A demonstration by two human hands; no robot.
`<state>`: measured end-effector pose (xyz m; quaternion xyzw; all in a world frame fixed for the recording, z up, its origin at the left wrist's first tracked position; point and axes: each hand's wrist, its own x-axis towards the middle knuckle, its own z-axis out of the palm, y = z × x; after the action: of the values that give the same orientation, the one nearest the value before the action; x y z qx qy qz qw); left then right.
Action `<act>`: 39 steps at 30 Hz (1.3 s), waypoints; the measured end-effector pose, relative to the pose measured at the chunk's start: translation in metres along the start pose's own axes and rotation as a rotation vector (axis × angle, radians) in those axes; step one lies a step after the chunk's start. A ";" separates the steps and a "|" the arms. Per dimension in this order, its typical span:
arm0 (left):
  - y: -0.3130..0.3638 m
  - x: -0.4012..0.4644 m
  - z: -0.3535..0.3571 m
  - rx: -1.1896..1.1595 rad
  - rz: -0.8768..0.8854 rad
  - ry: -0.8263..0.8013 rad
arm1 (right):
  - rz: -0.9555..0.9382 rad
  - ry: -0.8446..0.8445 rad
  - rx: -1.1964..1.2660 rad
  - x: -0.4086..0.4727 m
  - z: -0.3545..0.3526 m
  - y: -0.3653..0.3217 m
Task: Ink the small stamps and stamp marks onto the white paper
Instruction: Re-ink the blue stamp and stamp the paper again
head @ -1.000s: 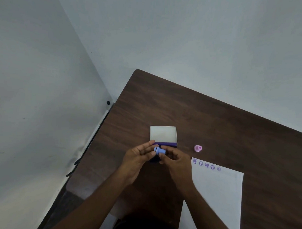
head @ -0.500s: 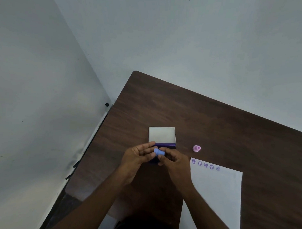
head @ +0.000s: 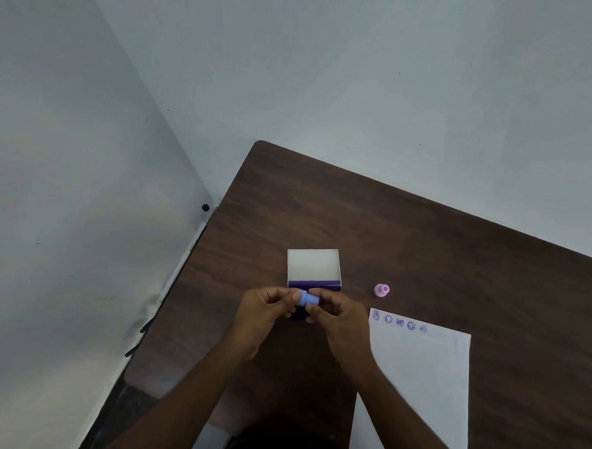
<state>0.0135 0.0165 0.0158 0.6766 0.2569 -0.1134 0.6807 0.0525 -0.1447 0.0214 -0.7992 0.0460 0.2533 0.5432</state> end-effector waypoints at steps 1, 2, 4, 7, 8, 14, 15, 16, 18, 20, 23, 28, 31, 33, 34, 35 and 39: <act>0.000 0.000 -0.001 -0.008 0.004 -0.012 | 0.003 0.004 0.003 0.000 0.000 0.000; 0.001 0.000 -0.001 -0.020 0.008 -0.027 | 0.010 0.008 0.008 0.001 0.000 0.000; 0.001 0.001 -0.003 -0.046 0.011 -0.045 | 0.029 0.013 0.024 0.001 0.000 0.000; 0.003 0.001 -0.004 -0.064 0.008 -0.050 | 0.038 0.022 0.044 0.001 0.001 0.002; 0.002 0.001 -0.004 -0.065 0.003 -0.052 | 0.038 0.025 0.043 0.001 0.001 0.002; -0.003 0.003 0.003 -0.042 -0.013 -0.033 | 0.077 0.004 0.039 0.005 -0.002 0.003; -0.004 0.004 0.003 -0.046 -0.013 -0.018 | 0.076 0.017 0.026 0.007 -0.003 0.003; -0.004 0.006 0.006 -0.043 -0.009 -0.012 | 0.073 0.041 0.005 0.008 -0.006 0.003; -0.004 0.011 0.011 -0.005 0.007 -0.006 | 0.065 0.067 -0.093 0.012 -0.013 0.002; -0.001 0.018 0.019 0.059 0.020 -0.020 | 0.044 0.078 -0.164 0.014 -0.022 0.002; 0.003 0.029 0.034 0.161 0.039 -0.050 | -0.079 0.139 -0.170 0.013 -0.038 0.003; 0.006 0.047 0.061 0.318 0.060 -0.093 | -0.181 0.242 -0.392 0.026 -0.065 0.015; 0.008 0.055 0.077 0.454 0.125 -0.044 | -0.127 0.243 -0.494 0.045 -0.076 0.025; 0.012 0.058 0.085 0.554 0.143 -0.020 | -0.066 0.235 -0.515 0.058 -0.080 0.029; 0.013 0.060 0.089 0.573 0.153 -0.020 | -0.034 0.230 -0.531 0.063 -0.082 0.029; 0.014 0.062 0.092 0.575 0.160 -0.026 | -0.024 0.240 -0.554 0.067 -0.084 0.029; 0.020 0.066 0.101 0.539 0.157 -0.050 | -0.094 0.309 -0.666 0.075 -0.088 0.026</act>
<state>0.0992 -0.0680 -0.0052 0.8482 0.1476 -0.1412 0.4887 0.1398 -0.2182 -0.0103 -0.9622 0.0054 0.1055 0.2509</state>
